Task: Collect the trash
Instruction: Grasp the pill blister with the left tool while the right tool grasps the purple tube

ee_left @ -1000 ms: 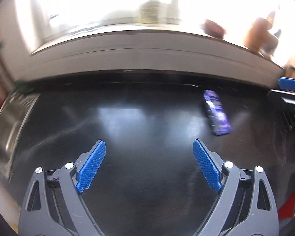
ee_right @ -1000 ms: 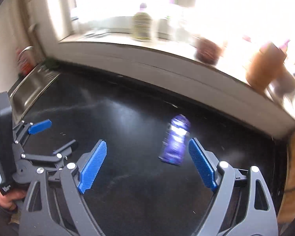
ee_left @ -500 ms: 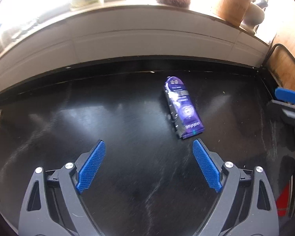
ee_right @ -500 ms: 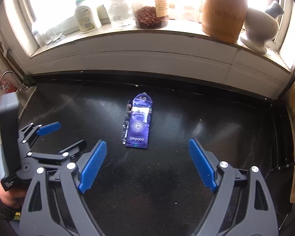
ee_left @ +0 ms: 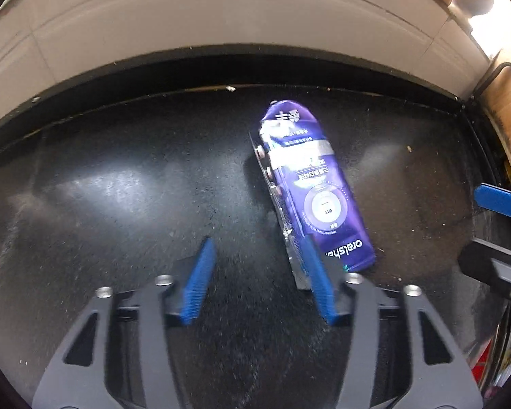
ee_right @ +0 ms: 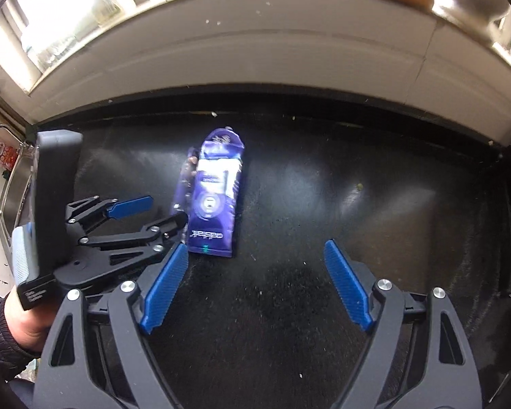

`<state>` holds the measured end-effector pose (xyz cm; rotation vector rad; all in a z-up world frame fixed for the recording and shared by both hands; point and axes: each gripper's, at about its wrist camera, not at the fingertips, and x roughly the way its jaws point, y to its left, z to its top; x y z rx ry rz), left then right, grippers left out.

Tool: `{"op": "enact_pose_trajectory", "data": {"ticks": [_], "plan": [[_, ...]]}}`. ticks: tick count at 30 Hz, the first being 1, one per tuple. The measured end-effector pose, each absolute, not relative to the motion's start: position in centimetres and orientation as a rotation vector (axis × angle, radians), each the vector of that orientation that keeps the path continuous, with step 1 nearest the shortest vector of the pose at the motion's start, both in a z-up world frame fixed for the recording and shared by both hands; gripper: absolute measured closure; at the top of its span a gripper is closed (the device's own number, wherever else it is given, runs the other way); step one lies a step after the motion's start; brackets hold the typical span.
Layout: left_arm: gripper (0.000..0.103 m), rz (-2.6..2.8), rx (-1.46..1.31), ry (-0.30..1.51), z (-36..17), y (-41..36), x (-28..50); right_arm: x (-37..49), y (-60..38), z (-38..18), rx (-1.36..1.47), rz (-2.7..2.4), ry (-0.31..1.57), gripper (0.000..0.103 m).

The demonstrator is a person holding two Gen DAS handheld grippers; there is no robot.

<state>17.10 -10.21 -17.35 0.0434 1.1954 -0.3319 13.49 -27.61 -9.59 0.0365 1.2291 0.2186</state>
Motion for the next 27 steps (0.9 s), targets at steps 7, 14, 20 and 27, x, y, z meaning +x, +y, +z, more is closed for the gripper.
{"op": "enact_pose_trajectory", "data": {"ticks": [7, 14, 20, 27], "plan": [[0.1, -0.367, 0.008, 1.202, -18.1, -9.0, 17.7, 18.3, -25.2, -13.0, 0.112, 0.305, 1.288, 0.025], [0.1, -0.393, -0.014, 1.185, -18.3, -7.7, 17.7, 21.6, -23.2, -16.3, 0.183, 0.328, 1.368, 0.029], [0.1, -0.39, -0.032, 1.162, -18.6, -6.8, 16.9, 22.2, -21.7, -16.3, 0.191, 0.352, 1.369, 0.064], [0.1, -0.362, -0.038, 1.149, -16.8, -5.7, 16.3, 21.1, -23.1, -13.4, 0.268, 0.383, 1.301, 0.093]]}}
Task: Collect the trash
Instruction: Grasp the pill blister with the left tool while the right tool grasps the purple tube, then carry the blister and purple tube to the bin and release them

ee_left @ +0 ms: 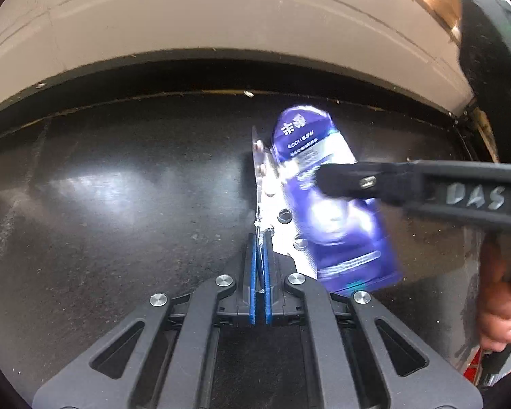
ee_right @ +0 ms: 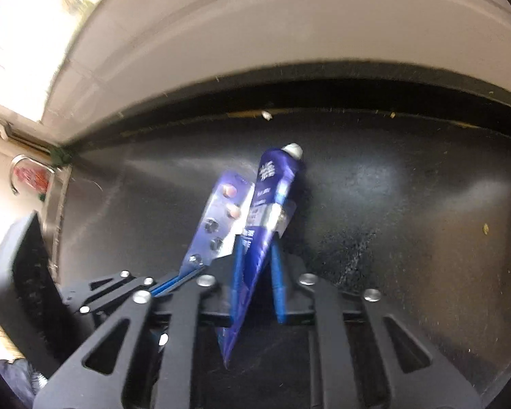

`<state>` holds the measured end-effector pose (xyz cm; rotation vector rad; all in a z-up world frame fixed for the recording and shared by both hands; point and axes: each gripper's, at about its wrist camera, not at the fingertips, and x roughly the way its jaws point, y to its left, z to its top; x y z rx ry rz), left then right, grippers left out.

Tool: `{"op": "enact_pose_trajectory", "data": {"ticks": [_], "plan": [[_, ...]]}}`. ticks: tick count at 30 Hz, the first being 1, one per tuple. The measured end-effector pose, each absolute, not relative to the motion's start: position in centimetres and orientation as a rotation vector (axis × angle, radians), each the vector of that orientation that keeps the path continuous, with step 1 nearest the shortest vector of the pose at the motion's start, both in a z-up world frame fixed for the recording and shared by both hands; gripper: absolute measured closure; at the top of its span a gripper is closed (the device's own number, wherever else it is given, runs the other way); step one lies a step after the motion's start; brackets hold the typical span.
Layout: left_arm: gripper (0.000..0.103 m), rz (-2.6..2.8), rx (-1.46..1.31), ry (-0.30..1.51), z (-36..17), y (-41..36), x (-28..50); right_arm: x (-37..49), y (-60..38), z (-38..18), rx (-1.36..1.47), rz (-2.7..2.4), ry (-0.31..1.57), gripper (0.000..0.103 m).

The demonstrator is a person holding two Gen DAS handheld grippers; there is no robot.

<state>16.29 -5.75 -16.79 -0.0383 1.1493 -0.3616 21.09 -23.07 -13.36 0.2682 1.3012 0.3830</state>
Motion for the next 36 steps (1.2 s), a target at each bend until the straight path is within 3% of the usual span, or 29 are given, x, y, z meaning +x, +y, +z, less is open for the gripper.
{"op": "enact_pose_trajectory", "data": {"ticks": [20, 29, 36], "plan": [[0.101, -0.139, -0.025, 1.069, -9.0, 1.3, 6.7, 11.5, -20.2, -4.8, 0.028, 0.484, 1.157, 0.094], [0.101, 0.095, -0.119, 1.012, -5.8, 8.6, -0.9, 7.2, -8.4, -2.1, -0.131, 0.752, 1.11, 0.094], [0.101, 0.452, -0.256, 1.002, -5.5, 18.4, -12.3, -1.1, 7.2, -2.2, -0.326, 1.13, 1.101, 0.094]]}}
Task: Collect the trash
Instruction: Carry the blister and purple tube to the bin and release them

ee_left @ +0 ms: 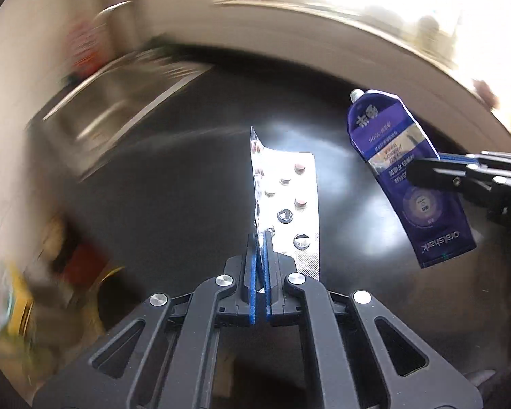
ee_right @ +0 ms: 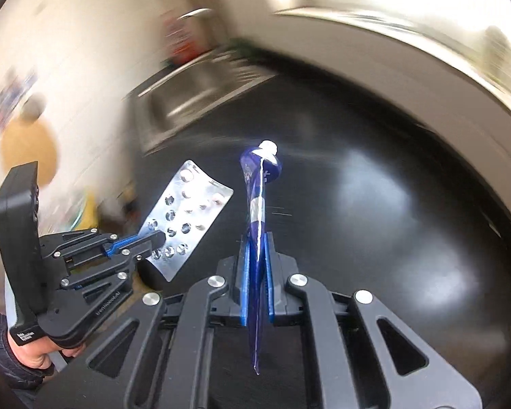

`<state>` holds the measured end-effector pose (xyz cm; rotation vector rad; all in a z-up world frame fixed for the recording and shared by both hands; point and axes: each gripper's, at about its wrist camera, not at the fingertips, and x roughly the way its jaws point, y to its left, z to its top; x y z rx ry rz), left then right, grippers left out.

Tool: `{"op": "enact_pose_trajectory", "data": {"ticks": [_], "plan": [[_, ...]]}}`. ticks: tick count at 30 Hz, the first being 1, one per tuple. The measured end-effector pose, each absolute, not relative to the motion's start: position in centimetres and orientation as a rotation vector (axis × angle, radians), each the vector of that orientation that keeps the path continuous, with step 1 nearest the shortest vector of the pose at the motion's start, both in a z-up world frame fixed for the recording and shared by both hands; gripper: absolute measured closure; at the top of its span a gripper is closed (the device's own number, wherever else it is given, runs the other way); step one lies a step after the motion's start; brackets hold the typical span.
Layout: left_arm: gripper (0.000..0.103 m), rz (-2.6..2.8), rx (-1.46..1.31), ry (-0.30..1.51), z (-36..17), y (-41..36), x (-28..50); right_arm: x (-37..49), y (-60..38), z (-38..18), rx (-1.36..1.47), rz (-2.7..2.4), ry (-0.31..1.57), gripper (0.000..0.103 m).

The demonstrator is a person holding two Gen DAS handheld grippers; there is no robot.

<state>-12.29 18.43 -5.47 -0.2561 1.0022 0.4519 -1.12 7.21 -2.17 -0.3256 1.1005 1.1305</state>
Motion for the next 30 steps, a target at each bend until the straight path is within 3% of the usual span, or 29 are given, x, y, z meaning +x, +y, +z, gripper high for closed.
{"op": "enact_pose_trajectory", "data": {"ticks": [12, 20, 26, 27, 28, 29, 30], "plan": [[0.1, 0.929, -0.674, 1.092, -14.7, 29.6, -31.8, -18.6, 27.7, -9.1, -0.669, 1.55, 1.237, 0.094], [0.1, 0.998, -0.806, 1.116, -22.4, 36.7, -33.6, -23.1, 37.0, -16.4, -0.828, 1.556, 1.299, 0.094], [0.1, 0.978, -0.834, 1.121, -25.3, 39.8, -34.3, -23.2, 41.0, -19.8, -0.87, 1.535, 1.323, 0.093], [0.099, 0.969, -0.838, 1.129, -25.8, 40.2, -34.2, -23.2, 41.5, -20.2, -0.873, 1.532, 1.33, 0.091], [0.097, 0.962, -0.848, 1.134, -26.5, 40.6, -34.3, -23.2, 42.1, -20.6, -0.883, 1.525, 1.334, 0.08], [0.086, 0.96, -0.854, 1.142, -26.7, 40.6, -34.4, -23.0, 42.3, -20.6, -0.88, 1.522, 1.331, 0.056], [0.057, 0.959, -0.866, 1.155, -27.1, 40.7, -34.5, -22.7, 42.5, -20.4, -0.859, 1.53, 1.321, 0.045]]}}
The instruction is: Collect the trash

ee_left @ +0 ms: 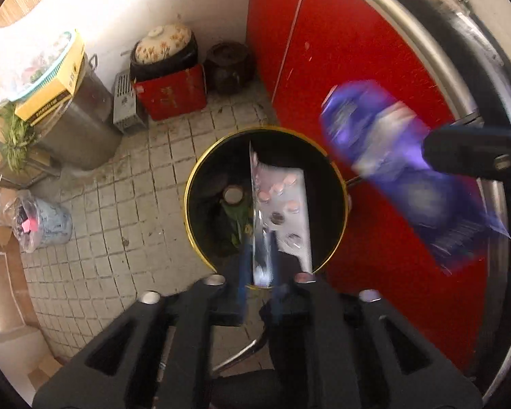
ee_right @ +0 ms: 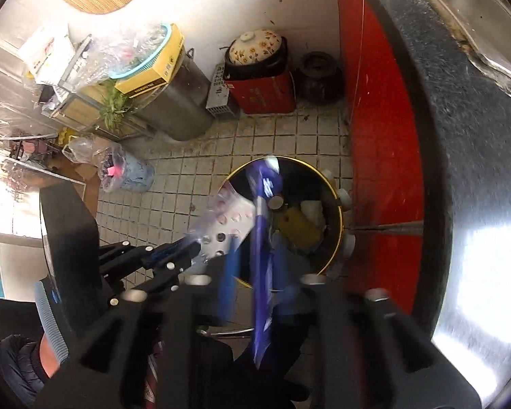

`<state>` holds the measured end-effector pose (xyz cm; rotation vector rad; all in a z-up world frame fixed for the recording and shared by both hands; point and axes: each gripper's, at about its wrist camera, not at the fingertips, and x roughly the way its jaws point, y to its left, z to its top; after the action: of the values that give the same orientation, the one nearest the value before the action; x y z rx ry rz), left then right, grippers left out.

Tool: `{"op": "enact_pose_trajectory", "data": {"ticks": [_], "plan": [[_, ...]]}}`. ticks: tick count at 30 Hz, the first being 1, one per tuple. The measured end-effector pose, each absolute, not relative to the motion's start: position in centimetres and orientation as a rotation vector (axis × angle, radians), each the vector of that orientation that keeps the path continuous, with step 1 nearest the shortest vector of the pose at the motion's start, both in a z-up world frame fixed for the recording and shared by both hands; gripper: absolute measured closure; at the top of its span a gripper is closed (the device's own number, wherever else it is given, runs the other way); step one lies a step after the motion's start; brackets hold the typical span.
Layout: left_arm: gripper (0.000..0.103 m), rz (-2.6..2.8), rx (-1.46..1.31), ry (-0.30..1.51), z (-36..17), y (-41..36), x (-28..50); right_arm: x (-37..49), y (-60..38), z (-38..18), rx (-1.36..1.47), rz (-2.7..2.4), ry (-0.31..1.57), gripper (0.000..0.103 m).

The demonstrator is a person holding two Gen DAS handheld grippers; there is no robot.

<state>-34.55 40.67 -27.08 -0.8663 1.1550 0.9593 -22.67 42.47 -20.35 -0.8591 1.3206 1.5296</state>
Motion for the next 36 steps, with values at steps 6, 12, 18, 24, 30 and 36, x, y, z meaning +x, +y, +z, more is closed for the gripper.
{"op": "enact_pose_trajectory", "data": {"ticks": [6, 12, 18, 24, 30, 36], "plan": [[0.027, 1.0, -0.86, 1.12, -26.5, 40.5, -35.1, -21.6, 41.1, -18.0, -0.818, 1.567, 1.304, 0.036], [0.016, 0.98, -0.745, 1.055, -21.2, 38.6, -32.7, -16.5, 34.6, -11.3, -0.681, 1.512, 1.234, 0.022], [0.007, 0.8, -0.569, 0.987, -13.2, 33.1, -24.2, -7.4, 22.0, -4.3, -0.522, 1.265, 1.112, 0.01], [0.007, 0.466, -0.394, 0.963, -7.3, 23.3, -11.2, 1.2, 3.7, 0.7, -0.351, 0.835, 1.002, 0.009], [0.007, 0.108, -0.231, 0.985, -3.6, 10.9, -0.4, 5.0, -13.6, 2.7, -0.158, 0.397, 0.991, 0.008], [0.007, -0.058, -0.087, 1.029, -3.1, 1.3, 3.9, 4.9, -23.9, 2.5, -0.011, 0.136, 1.004, 0.008]]}}
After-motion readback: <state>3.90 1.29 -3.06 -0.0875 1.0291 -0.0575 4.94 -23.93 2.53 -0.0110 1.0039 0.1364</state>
